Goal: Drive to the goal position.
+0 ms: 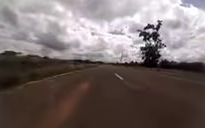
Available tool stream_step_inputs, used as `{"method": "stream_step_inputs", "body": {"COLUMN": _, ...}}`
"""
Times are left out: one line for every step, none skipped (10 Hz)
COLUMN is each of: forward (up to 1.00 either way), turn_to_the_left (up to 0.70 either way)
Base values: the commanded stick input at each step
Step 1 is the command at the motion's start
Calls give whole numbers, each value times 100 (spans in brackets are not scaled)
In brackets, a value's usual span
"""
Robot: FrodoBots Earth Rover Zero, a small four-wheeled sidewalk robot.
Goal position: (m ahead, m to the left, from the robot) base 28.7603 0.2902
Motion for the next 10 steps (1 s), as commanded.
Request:
{"method": "stream_step_inputs", "body": {"forward": 100, "turn_to_the_left": 0}}
{"method": "stream_step_inputs", "body": {"forward": 100, "turn_to_the_left": 0}}
{"method": "stream_step_inputs", "body": {"forward": 100, "turn_to_the_left": 0}}
{"method": "stream_step_inputs", "body": {"forward": 100, "turn_to_the_left": 0}}
{"method": "stream_step_inputs", "body": {"forward": 100, "turn_to_the_left": 0}}
{"method": "stream_step_inputs", "body": {"forward": 100, "turn_to_the_left": 0}}
{"method": "stream_step_inputs", "body": {"forward": 100, "turn_to_the_left": 0}}
{"method": "stream_step_inputs", "body": {"forward": 100, "turn_to_the_left": -31}}
{"method": "stream_step_inputs", "body": {"forward": 100, "turn_to_the_left": -37}}
{"method": "stream_step_inputs", "body": {"forward": 100, "turn_to_the_left": -40}}
